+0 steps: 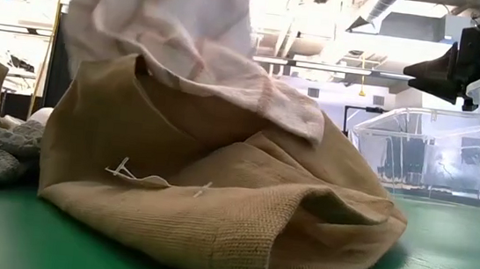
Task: Sort towels by color in basket
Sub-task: Put the white patterned towel into the bottom transparent bin
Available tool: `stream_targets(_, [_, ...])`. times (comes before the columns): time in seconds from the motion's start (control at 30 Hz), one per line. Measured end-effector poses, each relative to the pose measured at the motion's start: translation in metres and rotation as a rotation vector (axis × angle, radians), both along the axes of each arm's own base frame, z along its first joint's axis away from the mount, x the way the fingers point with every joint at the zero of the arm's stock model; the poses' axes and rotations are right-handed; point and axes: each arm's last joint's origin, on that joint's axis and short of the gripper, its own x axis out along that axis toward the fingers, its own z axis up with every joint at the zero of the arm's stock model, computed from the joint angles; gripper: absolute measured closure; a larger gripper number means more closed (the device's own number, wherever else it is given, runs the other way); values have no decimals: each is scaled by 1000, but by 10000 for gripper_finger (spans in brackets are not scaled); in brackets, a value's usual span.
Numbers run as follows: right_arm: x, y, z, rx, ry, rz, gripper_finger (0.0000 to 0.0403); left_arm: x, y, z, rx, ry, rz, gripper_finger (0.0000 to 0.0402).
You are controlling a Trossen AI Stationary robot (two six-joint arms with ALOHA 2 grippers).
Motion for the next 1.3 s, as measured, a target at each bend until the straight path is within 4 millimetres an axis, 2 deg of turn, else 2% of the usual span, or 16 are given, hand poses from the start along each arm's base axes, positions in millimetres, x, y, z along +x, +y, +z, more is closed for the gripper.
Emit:
stream_targets(0.13, [0,0,0,0,0,0,165,-20,6,-13,-8,182,163,384])
stream_targets(0.27, [0,0,0,0,0,0,165,-24,7,-21,-54,257,202,384])
stream_targets(0.5, [0,0,0,0,0,0,165,4,-9,-33,-118,241,47,384])
stream_targets(0.77, [0,0,0,0,0,0,165,46,-30,-65,-193,257,-148,384])
stream_targets(0.93, [0,0,0,0,0,0,165,61,-41,-78,-255,261,-286,379])
stream_targets(1.1, [0,0,0,0,0,0,165,67,-50,-93,-249,313,-316,333])
stream_targets(1.3, [0,0,0,0,0,0,165,65,-64,-97,-212,326,-383,224])
